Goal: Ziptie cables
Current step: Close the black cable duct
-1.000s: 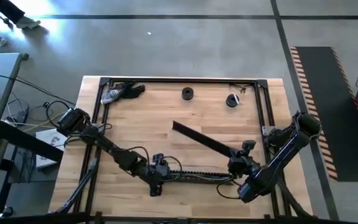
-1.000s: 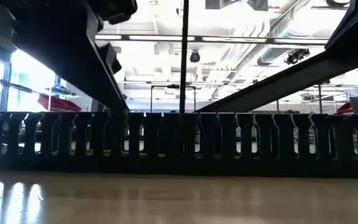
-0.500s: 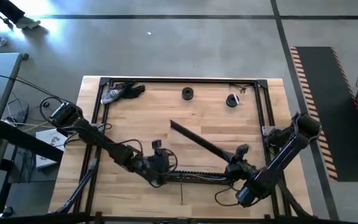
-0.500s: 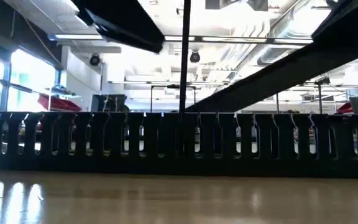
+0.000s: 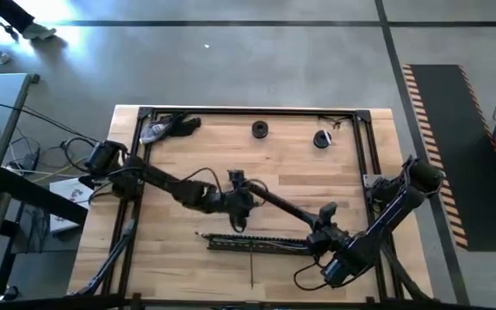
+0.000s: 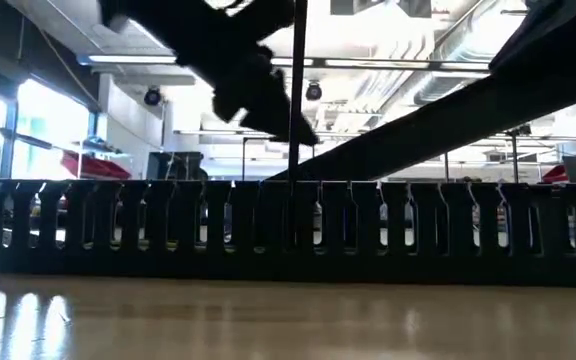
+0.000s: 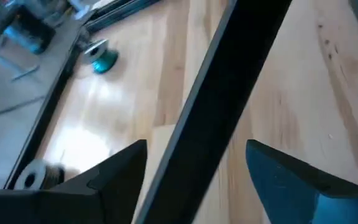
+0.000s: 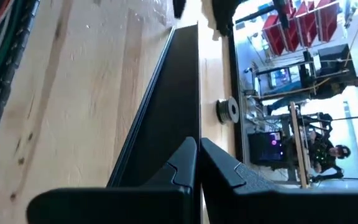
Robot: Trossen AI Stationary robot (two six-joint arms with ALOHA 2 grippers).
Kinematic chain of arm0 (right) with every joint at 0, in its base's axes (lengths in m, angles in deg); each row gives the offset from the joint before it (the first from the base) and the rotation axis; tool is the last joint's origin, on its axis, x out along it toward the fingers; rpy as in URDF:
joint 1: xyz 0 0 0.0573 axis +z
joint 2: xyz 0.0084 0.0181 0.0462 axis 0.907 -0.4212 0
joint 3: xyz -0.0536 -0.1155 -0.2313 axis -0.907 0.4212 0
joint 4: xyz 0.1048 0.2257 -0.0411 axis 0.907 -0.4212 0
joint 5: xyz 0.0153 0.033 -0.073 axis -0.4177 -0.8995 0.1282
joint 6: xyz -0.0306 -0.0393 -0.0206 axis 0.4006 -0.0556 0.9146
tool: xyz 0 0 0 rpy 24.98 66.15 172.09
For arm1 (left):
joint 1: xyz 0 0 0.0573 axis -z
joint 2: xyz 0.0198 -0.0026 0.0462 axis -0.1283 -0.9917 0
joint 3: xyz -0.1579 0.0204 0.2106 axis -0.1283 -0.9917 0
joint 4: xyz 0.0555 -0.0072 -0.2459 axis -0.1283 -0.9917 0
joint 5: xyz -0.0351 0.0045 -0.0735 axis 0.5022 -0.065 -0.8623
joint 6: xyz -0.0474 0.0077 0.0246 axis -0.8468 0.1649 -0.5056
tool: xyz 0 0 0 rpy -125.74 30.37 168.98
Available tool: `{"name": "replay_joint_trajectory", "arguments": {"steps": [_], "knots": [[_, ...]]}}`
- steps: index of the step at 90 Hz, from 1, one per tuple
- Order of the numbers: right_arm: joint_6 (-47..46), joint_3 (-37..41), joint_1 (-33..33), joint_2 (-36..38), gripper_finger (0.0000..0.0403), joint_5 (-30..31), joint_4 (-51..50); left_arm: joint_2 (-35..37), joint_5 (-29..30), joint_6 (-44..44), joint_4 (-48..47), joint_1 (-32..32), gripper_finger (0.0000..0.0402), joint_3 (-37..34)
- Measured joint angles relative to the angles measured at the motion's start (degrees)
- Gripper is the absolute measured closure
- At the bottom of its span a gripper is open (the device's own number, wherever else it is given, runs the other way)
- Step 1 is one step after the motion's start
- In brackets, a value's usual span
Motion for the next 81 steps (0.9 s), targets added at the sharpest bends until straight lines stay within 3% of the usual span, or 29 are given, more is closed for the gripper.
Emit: {"name": "replay_joint_trajectory", "arguments": {"steps": [15,31,41,54,65,73,81], "knots": [[1.37,0.00,0.04,0.00,0.0403,-1.74,0.39,-2.84,-2.06,4.47,2.59,-3.79,0.0124,-0.02],[2.14,0.00,0.00,0.00,0.0403,-2.84,0.59,-5.97,-13.96,3.18,2.53,-6.12,0.0139,-0.02],[2.57,0.00,0.00,0.00,0.0403,-2.67,0.54,-7.19,-13.76,1.66,2.01,-6.06,0.0173,-0.02],[1.78,0.00,-0.02,0.00,0.0403,-2.65,0.48,-7.56,-13.26,0.63,0.99,-5.17,0.0252,-0.02],[-4.81,0.00,-1.05,0.00,0.0402,-4.05,0.51,-7.52,-13.48,-1.13,-1.23,-4.99,0.0309,-0.02],[-7.51,0.05,-3.35,0.00,0.0394,-8.56,1.00,-7.30,-13.35,-1.48,-1.47,-5.03,0.0324,-0.02],[-7.45,1.10,-5.71,0.03,0.0365,-9.11,4.87,-6.18,-11.75,-1.47,-2.12,-4.38,0.0318,-0.02]]}}
